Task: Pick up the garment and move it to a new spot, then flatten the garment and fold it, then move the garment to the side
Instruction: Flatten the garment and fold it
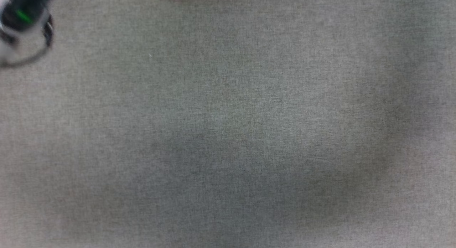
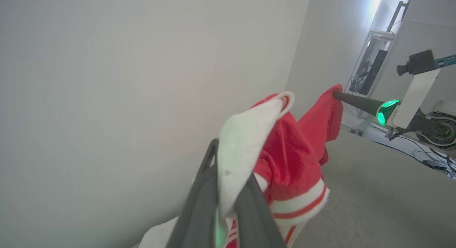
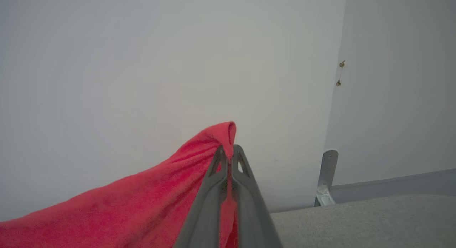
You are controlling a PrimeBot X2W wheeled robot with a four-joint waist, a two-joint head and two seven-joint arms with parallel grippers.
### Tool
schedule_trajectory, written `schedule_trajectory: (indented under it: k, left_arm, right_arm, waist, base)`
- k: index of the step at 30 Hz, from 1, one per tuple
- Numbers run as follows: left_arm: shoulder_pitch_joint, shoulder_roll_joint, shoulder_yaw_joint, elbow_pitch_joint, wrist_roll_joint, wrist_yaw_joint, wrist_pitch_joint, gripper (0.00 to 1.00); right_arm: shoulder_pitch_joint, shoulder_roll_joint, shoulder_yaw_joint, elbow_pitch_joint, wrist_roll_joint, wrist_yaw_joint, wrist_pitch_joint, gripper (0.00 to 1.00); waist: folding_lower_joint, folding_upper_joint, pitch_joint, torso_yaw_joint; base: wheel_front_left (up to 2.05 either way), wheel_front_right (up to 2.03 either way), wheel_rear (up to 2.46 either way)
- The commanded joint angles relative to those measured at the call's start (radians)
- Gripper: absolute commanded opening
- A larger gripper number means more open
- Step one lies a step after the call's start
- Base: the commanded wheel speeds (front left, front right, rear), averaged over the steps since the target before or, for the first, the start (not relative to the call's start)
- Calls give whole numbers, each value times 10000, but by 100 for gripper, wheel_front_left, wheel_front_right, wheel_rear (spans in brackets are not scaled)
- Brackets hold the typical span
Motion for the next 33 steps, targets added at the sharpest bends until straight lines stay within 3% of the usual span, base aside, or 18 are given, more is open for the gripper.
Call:
schedule_trajectory:
  k: [1,8,16,19,26,33]
  left_arm:
    - [197,32,56,-149,72,28,-53,0]
    - [2863,480,1270,-2397,938,28,-48,0]
    - [6275,592,2642,-4160,2780,28,-49,0]
    - [7305,661,2773,-4434,3831,28,-49,0]
    - [9264,385,3408,-4885,5109,27,-49,0]
    - [10896,476,3872,-5222,5984,27,-50,0]
  right_arm:
    - [216,-115,171,-126,176,-11,70,0]
    - [2868,-1078,1942,-2307,1895,-10,1067,0]
    - [6735,-1942,1537,-5745,2956,-8,2601,0]
    - [8243,-1896,1053,-7058,2967,-8,3105,0]
    - [11327,-1166,-339,-9908,2786,-8,4241,0]
    - [13427,-489,-1219,-11668,2801,-8,5093,0]
  waist:
    - [0,0,-89,16]
    - [0,0,-562,134]
    - [0,0,-1011,354]
    - [0,0,-1163,422]
    - [0,0,-1534,576]
    - [0,0,-1904,577]
  base:
    - [0,0,0]
    - [0,0,0]
    - [0,0,0]
    - [0,0,0]
    - [0,0,0]
    - [0,0,0]
